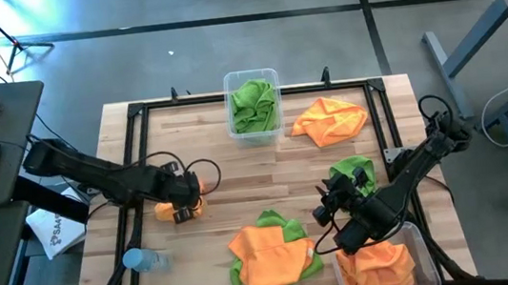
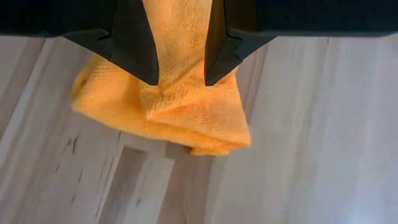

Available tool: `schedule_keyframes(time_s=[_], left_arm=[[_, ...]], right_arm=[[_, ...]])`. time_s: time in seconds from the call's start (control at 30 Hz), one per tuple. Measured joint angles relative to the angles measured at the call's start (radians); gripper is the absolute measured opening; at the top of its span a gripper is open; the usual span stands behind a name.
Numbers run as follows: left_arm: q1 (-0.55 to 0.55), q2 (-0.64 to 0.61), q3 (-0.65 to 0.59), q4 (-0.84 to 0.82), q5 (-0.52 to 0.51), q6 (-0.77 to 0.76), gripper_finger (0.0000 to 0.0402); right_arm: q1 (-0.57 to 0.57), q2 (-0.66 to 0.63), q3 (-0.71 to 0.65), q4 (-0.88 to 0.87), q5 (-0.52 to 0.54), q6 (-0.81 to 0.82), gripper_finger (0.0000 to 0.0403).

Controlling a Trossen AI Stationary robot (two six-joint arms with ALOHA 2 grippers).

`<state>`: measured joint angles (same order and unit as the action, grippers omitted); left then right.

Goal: Sort microfiber towel by color & place in baskets
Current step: Put the orange microfiber towel into the bottom transparent bin

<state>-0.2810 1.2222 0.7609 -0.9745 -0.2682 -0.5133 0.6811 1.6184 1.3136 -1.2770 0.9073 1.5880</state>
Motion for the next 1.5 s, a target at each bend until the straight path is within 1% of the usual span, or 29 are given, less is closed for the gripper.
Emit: schedule_keyframes(time_s=[0.17,0.3,0.73,0.87,1.03,1.13,1.27,1.4,1.5], left_arm=[[0.0,0.053,0.0,0.0,0.028,0.019,0.0119],[0.0,0.07,0.0,0.001,0.054,0.019,0.0119],[0.0,0.074,0.0,0.003,0.091,0.023,0.0119],[0.0,0.074,0.0,0.002,0.135,0.072,0.0119],[0.0,0.074,0.0,0.002,0.145,0.084,0.0119],[0.0,0.074,0.0,0.005,0.179,0.121,0.0119],[0.0,0.074,0.0,0.018,0.187,0.143,0.0119],[0.0,0.074,0.0,0.072,0.239,0.168,0.0119],[0.0,0.074,0.0,0.09,0.238,0.167,0.0119]], right_arm=[[0.0,0.0,0.0,0.0,0.0,0.0,0.0112],[0.0,0.0,0.0,0.0,-0.001,0.0,0.0112],[0.0,0.0,0.0,0.01,-0.002,0.0,0.0112],[0.0,0.0,0.0,0.01,-0.002,-0.001,0.0112],[0.0,0.0,0.0,0.01,-0.002,-0.004,0.0112],[0.0,0.0,0.0,0.01,-0.002,-0.004,0.0112],[0.0,0.0,0.0,0.01,-0.002,-0.004,0.0112],[0.0,0.0,0.0,0.01,-0.002,-0.004,0.0112],[0.0,0.0,0.0,0.01,-0.002,-0.004,0.0112]])
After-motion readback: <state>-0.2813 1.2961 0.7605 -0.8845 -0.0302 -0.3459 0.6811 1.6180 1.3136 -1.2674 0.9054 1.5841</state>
